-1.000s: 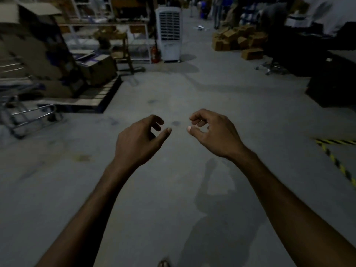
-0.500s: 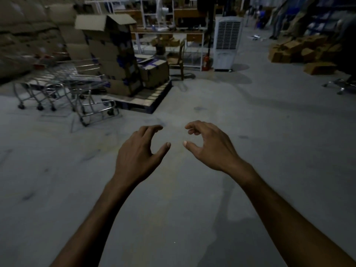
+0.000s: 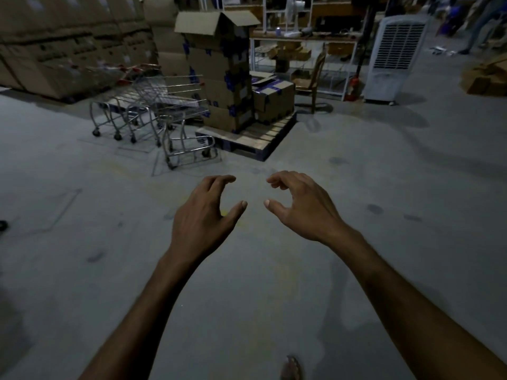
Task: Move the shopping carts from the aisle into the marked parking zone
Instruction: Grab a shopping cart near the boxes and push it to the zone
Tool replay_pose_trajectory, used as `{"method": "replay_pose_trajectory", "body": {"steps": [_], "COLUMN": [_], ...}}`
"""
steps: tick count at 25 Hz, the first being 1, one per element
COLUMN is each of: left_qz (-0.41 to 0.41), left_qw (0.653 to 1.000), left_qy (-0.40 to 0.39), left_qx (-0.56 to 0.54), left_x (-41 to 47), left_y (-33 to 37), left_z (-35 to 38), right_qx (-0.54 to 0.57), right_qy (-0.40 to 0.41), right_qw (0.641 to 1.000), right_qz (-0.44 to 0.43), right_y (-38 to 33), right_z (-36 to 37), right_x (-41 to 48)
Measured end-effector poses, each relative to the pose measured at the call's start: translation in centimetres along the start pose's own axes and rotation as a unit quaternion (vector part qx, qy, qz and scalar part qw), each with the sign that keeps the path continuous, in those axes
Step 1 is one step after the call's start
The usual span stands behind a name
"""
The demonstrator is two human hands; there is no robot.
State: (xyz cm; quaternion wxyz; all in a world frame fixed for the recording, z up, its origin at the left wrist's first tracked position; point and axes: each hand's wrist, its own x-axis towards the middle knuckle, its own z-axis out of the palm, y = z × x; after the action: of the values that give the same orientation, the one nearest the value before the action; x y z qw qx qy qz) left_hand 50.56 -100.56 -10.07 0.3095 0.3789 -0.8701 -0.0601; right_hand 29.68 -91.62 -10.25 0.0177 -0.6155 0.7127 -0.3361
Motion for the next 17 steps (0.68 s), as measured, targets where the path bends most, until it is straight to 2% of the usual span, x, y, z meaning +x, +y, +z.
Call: {"method": "replay_pose_trajectory", "body": {"steps": [17], "left_qz": [-0.092], "left_qw": [0.991], "left_qy": [0.020], "left_qx": [0.099], "left_x": [25.2], "left_y": [-21.5], "left_z": [8.2], "right_qx": [0.040], "right_qy": [-0.054], "right_qw": [0.995], "right_qz": [-0.079], "right_y": [5.1], "right_z": [15.6], "right_x": [36.9]}}
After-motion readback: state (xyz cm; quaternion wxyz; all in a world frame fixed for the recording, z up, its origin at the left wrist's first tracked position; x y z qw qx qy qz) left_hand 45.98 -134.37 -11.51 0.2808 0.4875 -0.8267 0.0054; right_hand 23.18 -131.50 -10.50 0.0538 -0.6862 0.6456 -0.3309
